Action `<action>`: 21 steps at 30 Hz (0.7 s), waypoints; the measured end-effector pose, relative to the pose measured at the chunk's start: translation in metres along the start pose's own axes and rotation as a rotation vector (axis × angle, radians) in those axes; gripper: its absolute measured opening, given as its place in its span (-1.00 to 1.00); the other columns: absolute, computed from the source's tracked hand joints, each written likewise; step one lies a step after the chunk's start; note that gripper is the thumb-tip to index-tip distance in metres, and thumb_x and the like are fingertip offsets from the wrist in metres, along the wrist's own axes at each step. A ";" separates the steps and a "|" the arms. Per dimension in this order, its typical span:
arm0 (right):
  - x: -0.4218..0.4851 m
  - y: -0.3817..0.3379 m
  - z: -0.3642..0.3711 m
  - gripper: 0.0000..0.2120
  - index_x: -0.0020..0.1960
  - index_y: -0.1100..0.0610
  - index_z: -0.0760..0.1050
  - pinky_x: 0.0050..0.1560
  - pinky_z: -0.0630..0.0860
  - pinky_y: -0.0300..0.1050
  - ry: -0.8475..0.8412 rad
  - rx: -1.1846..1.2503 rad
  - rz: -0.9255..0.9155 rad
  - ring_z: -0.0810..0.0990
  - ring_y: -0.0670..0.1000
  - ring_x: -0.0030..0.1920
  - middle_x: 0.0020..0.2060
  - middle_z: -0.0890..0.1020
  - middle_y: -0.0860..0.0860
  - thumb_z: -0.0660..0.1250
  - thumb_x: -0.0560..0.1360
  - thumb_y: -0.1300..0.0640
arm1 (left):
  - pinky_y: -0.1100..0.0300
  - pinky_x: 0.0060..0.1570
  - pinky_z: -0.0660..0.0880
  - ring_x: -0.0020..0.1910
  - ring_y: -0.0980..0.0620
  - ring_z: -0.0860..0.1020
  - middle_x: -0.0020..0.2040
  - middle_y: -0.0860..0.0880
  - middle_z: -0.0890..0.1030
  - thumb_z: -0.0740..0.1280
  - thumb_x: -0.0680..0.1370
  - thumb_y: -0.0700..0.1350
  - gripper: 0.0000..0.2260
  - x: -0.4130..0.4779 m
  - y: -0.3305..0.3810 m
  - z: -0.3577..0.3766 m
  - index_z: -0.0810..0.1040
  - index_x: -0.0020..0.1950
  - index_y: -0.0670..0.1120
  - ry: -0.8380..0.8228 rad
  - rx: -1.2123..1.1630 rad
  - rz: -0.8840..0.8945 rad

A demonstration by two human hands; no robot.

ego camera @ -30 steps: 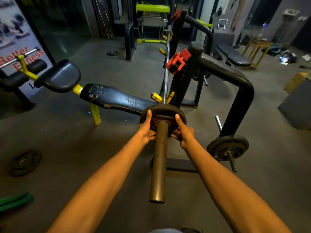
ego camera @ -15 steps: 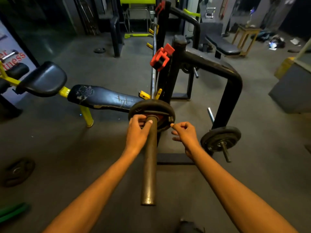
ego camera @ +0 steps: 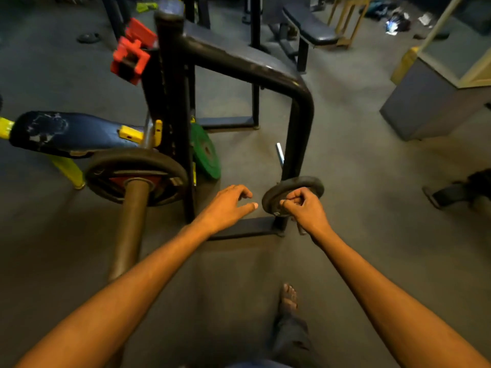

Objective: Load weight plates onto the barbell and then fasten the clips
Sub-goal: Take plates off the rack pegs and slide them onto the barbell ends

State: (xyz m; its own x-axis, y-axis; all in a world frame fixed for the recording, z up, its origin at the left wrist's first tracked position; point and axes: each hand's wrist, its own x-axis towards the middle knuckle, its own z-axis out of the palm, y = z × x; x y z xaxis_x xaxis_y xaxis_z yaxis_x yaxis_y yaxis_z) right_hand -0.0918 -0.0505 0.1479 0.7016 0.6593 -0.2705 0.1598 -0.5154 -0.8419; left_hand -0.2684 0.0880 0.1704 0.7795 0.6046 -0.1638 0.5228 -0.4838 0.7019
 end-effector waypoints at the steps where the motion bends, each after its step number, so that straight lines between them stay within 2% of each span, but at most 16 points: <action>1: 0.018 0.011 -0.012 -0.84 -0.03 0.18 0.54 -0.09 0.62 -0.03 -0.006 -0.025 0.002 0.67 0.01 -0.16 -0.22 0.67 0.00 0.48 0.48 0.16 | 0.28 0.05 0.36 0.15 0.00 0.55 0.14 -0.06 0.61 0.44 0.54 0.01 -0.70 0.018 0.006 0.012 0.60 0.19 -0.13 -0.010 -0.005 -0.028; 5: 0.074 0.055 -0.051 -0.82 -0.02 0.20 0.53 -0.19 0.53 -0.08 -0.064 -0.155 0.019 0.65 0.04 -0.17 -0.24 0.65 -0.01 0.47 0.47 0.15 | 0.27 0.01 0.38 0.14 -0.06 0.58 0.14 -0.13 0.64 0.44 0.54 -0.04 -0.70 0.078 0.015 0.073 0.60 0.19 -0.18 -0.056 -0.061 -0.163; 8: 0.115 0.087 -0.076 -0.78 0.06 0.14 0.53 -0.22 0.46 -0.17 -0.190 -0.335 -0.011 0.63 0.04 -0.08 -0.10 0.65 0.01 0.46 0.49 0.07 | 0.20 0.08 0.41 0.21 -0.05 0.56 0.22 -0.09 0.62 0.41 0.55 0.04 -0.64 0.109 0.017 0.124 0.56 0.27 -0.10 -0.130 -0.056 -0.284; 11: 0.153 0.116 -0.087 -0.61 0.29 0.08 0.53 0.04 0.56 -0.04 -0.326 -0.503 -0.086 0.61 0.04 0.14 0.16 0.64 0.01 0.44 0.51 -0.03 | 0.09 0.30 0.39 0.34 -0.11 0.50 0.36 -0.14 0.55 0.40 0.54 0.08 -0.53 0.128 0.012 0.172 0.49 0.40 -0.08 -0.172 -0.033 -0.371; 14: 0.186 0.145 -0.089 -0.50 0.39 0.03 0.46 0.16 0.56 0.02 -0.392 -0.550 -0.148 0.57 0.06 0.29 0.31 0.59 0.04 0.44 0.50 -0.07 | 0.07 0.42 0.30 0.48 -0.12 0.37 0.50 -0.16 0.40 0.41 0.55 0.05 -0.40 0.143 0.007 0.206 0.33 0.54 -0.09 -0.218 -0.047 -0.421; 18: 0.223 0.177 -0.076 -0.29 0.57 0.04 0.24 0.39 0.48 0.20 -0.438 -0.681 -0.186 0.37 0.15 0.52 0.55 0.36 0.11 0.42 0.52 -0.09 | 0.05 0.50 0.20 0.58 -0.10 0.21 0.60 -0.12 0.22 0.41 0.56 0.03 -0.28 0.181 -0.005 0.226 0.15 0.62 -0.05 -0.223 -0.008 -0.402; 21: 0.243 0.189 -0.061 -0.29 0.58 0.10 0.23 0.45 0.43 0.23 -0.468 -0.739 -0.227 0.32 0.15 0.55 0.56 0.33 0.12 0.43 0.52 -0.01 | 0.02 0.51 0.22 0.58 -0.09 0.20 0.62 -0.10 0.17 0.40 0.55 0.03 -0.25 0.213 -0.011 0.234 0.09 0.64 -0.05 -0.219 0.060 -0.375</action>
State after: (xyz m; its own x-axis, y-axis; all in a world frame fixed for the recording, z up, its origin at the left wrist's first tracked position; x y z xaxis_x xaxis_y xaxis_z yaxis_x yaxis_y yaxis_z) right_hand 0.1518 -0.0210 -0.0484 0.2701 0.8602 -0.4325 0.7786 -0.4594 -0.4275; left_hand -0.0272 0.0739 -0.0341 0.5836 0.6000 -0.5472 0.7975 -0.2967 0.5253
